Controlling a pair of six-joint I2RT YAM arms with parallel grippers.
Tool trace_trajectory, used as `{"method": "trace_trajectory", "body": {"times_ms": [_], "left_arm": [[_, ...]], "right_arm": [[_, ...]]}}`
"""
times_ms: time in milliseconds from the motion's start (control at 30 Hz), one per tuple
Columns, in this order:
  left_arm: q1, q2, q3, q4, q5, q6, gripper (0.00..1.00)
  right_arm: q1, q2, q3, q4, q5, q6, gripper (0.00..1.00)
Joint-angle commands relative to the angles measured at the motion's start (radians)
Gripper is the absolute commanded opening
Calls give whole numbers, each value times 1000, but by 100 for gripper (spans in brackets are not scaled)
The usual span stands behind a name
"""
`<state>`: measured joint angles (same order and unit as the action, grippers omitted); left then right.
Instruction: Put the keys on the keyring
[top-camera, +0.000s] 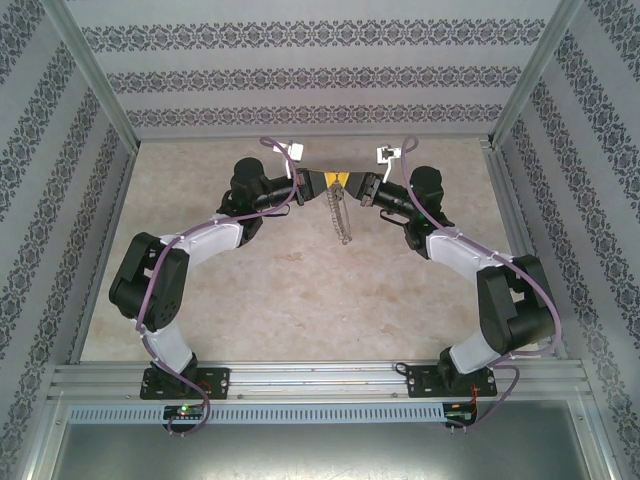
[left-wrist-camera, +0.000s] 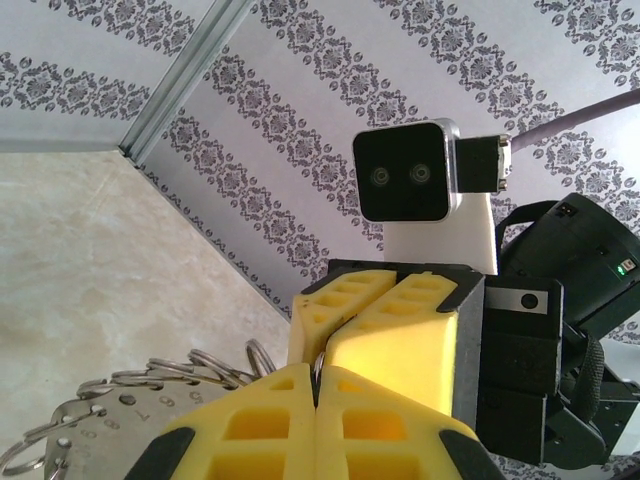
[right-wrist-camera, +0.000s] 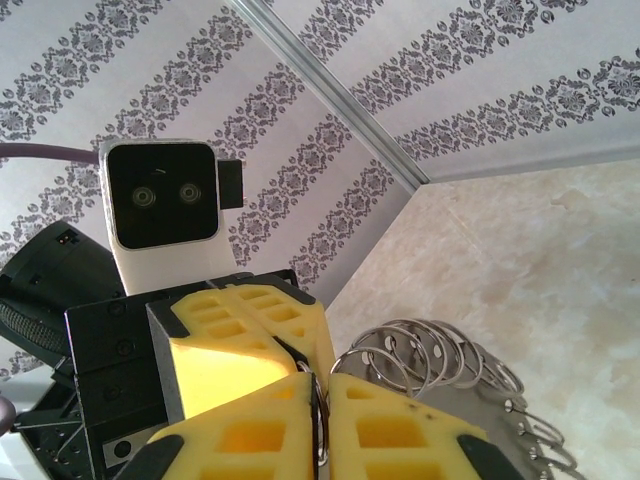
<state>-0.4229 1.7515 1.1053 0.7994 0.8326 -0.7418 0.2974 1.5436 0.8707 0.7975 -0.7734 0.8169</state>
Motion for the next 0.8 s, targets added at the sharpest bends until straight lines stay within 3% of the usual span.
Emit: {"method": "trace_trajectory", "body": {"times_ms": [0,100,200,400,567,767], "left_arm": [[-16,-6,31,68,21,3,0],[-16,-4,30,67,22,3,0],[-17,-5,31,65,24,4,0],[-16,-5,34,54,19,7,0],[-4,-25,47,-11,21,50,32],[45,-53,70,-126,52,104,43]], "right_arm": [[11,9,35,57,-35,13,11],[11,18,43,75,-50,25,11],[10,23,43,80,-52,25,1],[-6,29,38,95,-52,30,0],[-37,39,50,68,-86,-4,0],[-87,58,95,-36,-178,-101,0]]}}
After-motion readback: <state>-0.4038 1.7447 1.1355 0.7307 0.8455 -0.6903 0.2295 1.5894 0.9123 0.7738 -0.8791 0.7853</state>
